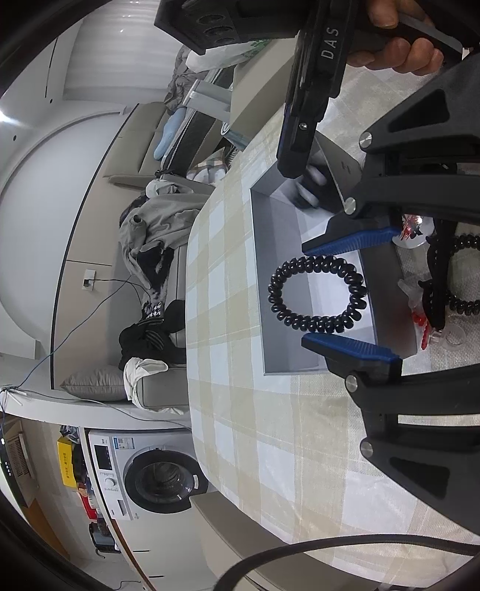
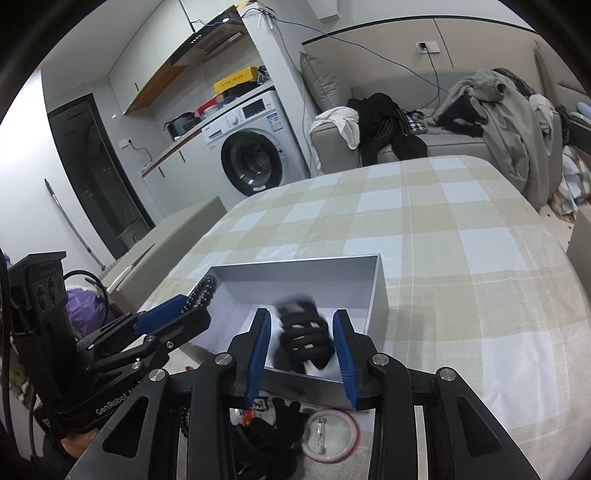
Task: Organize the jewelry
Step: 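Carry both items into the grey box and open both grippers, then move the right gripper to a second black claw clip and grasp it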
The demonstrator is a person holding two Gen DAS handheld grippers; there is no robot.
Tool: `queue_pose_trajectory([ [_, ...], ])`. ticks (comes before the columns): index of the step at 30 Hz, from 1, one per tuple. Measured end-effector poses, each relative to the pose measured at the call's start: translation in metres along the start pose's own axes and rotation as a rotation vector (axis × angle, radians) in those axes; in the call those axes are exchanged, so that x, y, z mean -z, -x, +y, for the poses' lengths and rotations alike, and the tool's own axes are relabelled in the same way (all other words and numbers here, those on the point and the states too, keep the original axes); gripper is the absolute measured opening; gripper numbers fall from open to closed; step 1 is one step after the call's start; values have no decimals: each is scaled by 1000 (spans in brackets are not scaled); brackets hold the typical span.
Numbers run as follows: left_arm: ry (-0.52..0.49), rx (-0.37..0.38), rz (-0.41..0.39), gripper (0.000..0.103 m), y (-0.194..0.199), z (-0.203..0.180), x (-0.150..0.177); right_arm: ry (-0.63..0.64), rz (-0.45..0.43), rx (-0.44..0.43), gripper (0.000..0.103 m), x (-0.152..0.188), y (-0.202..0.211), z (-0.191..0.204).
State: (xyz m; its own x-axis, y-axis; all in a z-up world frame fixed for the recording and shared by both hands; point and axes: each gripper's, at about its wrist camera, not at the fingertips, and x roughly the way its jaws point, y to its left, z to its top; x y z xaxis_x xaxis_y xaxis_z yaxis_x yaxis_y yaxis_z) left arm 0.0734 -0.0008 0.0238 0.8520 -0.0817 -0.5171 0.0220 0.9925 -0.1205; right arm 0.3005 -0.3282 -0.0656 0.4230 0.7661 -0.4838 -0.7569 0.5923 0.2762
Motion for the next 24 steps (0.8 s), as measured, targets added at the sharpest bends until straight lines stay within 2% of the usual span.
queue_pose_trajectory([
  [3,5,5,3,37,1,1,1,7,-16,8,40,-1,4,2],
  [4,7,8,3,38,1,1,1,4,-18,7,46,-1,4,1],
  [9,4,9,26,46,0,0,-1,7,-17,2,55,-2,9,2],
  [11,-4,5,33,62,2,-1,0,18,-12,-9,66,-2,11,3],
  [12,-9,17,27,66,4,-1,0,31,-7,-8,70,-2,12,5],
  [14,-11,29,14,84,10,-2,0,58,-3,-3,80,-2,16,8],
  [18,21,4,-6,93,21,1,-1,109,3,3,97,0,26,12],
  [19,41,7,-4,102,23,4,0,118,6,3,102,1,28,12],
  [22,64,34,-3,102,28,9,2,160,6,21,103,3,34,14],
  [24,50,23,8,102,31,9,4,172,3,48,103,4,35,13],
])
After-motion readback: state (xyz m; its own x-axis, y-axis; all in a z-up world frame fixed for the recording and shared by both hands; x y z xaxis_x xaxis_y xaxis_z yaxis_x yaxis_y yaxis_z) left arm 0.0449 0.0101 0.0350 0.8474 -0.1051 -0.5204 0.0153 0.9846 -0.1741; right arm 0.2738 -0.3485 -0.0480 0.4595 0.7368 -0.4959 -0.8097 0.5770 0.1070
